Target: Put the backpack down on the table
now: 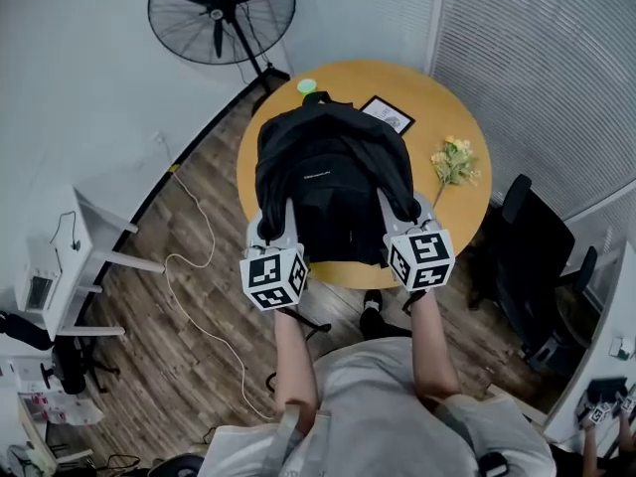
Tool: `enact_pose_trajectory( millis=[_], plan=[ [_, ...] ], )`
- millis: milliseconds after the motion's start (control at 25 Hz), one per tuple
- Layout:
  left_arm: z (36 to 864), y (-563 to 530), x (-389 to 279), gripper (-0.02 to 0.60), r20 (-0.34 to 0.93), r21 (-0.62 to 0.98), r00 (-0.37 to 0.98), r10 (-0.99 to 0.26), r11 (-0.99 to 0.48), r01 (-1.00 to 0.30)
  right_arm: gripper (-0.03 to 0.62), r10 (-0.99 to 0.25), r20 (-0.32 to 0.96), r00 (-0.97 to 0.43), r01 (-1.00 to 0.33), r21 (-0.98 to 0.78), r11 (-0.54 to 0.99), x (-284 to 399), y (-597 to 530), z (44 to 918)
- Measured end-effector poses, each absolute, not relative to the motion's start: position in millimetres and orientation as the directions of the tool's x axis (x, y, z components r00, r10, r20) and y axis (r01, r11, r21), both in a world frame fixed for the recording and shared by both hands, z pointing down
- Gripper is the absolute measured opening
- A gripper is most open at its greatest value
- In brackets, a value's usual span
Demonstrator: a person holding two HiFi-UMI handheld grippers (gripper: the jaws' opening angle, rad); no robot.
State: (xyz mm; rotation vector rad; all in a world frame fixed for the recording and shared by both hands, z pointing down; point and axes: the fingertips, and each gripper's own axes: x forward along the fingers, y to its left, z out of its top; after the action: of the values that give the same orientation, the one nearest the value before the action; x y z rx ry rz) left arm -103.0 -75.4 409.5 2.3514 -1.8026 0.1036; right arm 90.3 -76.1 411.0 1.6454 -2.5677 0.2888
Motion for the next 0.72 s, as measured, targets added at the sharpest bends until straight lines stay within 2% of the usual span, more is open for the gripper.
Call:
enact_pose_trajectory(
  millis=[280,720],
  plan=[
    [402,-128,-102,0.061,0.169,0.099,0.247,-0.954,-0.233,-0.967,0.049,-0.881,0.170,-0.442,-0.896,-0.136,0.424,88,-133,405],
    [426,-176,-117,0.061,0.224,0.133,0.259,-0.940,-0.234,-0.963,0.049,-0.856,0.241,-0.457,-0.889,-0.143,0.434,71,-173,423]
  ],
)
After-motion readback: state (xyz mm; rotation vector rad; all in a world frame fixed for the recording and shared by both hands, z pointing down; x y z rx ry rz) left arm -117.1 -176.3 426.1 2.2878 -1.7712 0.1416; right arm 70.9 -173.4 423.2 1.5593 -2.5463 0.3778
